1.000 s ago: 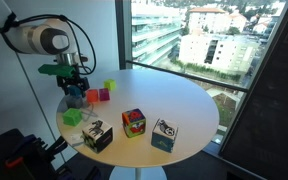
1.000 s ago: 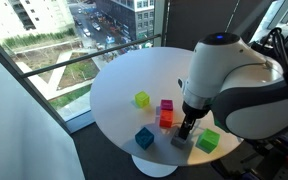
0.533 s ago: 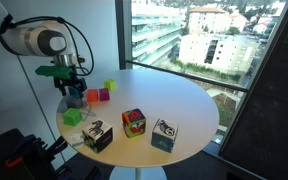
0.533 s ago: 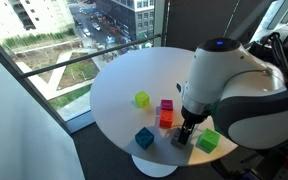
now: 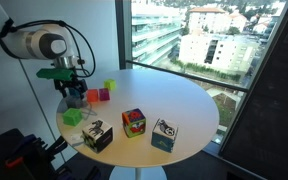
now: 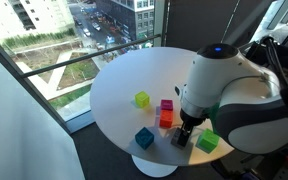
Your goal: Put the pink block on the table then place the grey block on top of the pink block and orange block
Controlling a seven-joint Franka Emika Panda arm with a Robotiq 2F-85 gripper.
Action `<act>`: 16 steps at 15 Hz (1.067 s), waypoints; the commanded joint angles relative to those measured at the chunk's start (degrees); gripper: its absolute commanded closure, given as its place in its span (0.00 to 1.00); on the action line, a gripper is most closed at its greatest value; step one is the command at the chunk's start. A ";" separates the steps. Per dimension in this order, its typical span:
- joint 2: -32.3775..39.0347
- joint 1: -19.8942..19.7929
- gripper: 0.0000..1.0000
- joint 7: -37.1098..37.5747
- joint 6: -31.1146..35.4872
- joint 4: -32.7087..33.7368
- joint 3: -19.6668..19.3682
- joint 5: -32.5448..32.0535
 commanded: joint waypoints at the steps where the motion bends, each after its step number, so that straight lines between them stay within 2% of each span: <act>1: 1.08 0.74 0.00 2.06 1.85 0.09 -0.83 -2.52; 7: 2.56 1.46 0.00 2.76 3.81 0.15 -1.44 -3.80; 8: 2.79 1.68 0.25 2.85 4.01 0.16 -1.61 -3.96; 9: 2.93 1.83 0.26 2.81 4.03 0.18 -1.70 -4.02; 14: 3.23 2.27 0.66 2.73 3.61 0.37 -2.12 -3.88; 16: 2.47 2.05 0.69 2.47 2.62 0.38 -2.04 -3.50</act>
